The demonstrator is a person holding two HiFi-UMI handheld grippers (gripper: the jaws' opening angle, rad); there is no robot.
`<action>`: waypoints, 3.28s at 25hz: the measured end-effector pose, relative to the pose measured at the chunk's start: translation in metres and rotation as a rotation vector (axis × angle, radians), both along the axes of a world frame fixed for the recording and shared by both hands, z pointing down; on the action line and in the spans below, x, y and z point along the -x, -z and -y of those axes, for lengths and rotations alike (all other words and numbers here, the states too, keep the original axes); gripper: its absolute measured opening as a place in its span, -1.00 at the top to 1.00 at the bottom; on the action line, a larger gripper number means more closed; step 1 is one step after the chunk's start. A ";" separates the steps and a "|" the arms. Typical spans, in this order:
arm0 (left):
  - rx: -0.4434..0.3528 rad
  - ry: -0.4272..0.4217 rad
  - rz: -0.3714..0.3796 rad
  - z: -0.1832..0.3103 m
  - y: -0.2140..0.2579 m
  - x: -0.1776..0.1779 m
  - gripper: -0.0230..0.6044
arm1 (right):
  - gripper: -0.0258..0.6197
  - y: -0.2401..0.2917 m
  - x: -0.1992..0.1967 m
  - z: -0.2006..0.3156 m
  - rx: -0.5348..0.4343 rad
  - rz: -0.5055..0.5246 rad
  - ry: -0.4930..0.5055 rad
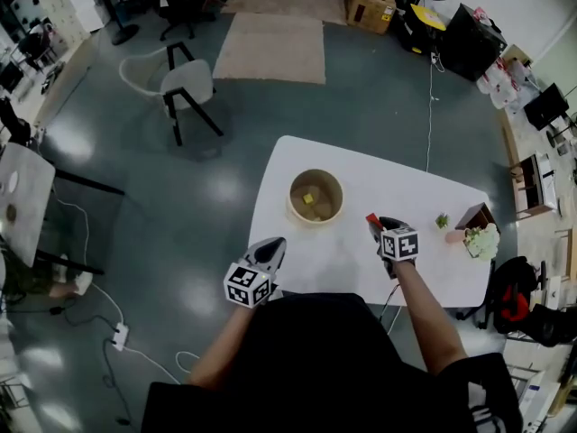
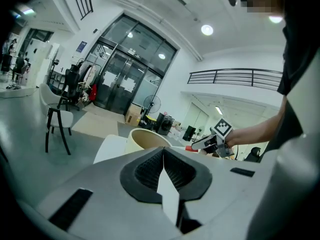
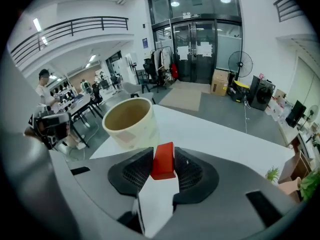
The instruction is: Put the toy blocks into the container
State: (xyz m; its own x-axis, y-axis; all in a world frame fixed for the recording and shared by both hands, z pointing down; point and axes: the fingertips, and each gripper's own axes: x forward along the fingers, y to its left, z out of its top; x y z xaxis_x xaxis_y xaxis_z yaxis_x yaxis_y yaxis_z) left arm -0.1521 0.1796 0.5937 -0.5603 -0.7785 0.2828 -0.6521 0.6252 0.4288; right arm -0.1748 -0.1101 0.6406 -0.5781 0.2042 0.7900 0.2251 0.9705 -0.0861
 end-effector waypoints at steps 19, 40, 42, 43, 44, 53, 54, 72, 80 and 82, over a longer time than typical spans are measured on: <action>-0.048 0.114 0.014 -0.023 -0.001 -0.006 0.91 | 0.54 0.069 0.062 -0.119 0.004 0.132 0.321; -0.026 0.333 -0.029 -0.091 -0.014 -0.022 0.91 | 0.54 -0.026 0.105 -0.197 -0.128 -0.097 0.631; -0.027 0.338 -0.036 -0.090 -0.015 -0.023 0.91 | 0.54 -0.035 0.109 -0.199 -0.152 -0.125 0.658; -0.027 0.339 -0.037 -0.089 -0.015 -0.023 0.91 | 0.54 -0.041 0.110 -0.199 -0.161 -0.145 0.672; -0.025 0.340 -0.039 -0.087 -0.015 -0.023 0.91 | 0.54 -0.046 0.110 -0.199 -0.165 -0.169 0.685; -0.009 0.398 -0.072 -0.091 -0.020 -0.033 0.91 | 0.54 -0.101 0.105 -0.203 -0.180 -0.387 0.816; -0.003 0.407 -0.074 -0.093 -0.020 -0.036 0.91 | 0.54 -0.106 0.104 -0.202 -0.183 -0.409 0.829; 0.062 0.457 -0.072 -0.089 -0.010 -0.073 0.91 | 0.47 -0.093 0.096 -0.219 -0.128 -0.377 0.909; 0.051 0.398 -0.069 -0.051 0.000 -0.076 0.91 | 0.48 0.001 0.088 -0.204 0.108 -0.137 0.806; 0.043 0.384 -0.060 -0.039 0.006 -0.073 0.91 | 0.49 0.022 0.074 -0.190 0.144 -0.077 0.794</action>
State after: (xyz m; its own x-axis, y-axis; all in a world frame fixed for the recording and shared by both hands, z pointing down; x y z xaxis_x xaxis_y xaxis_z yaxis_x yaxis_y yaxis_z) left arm -0.0792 0.2187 0.5880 -0.7904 -0.5017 0.3515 -0.3415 0.8372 0.4271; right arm -0.2492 0.0799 0.6188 -0.1633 0.6337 0.7562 0.8303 0.5022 -0.2416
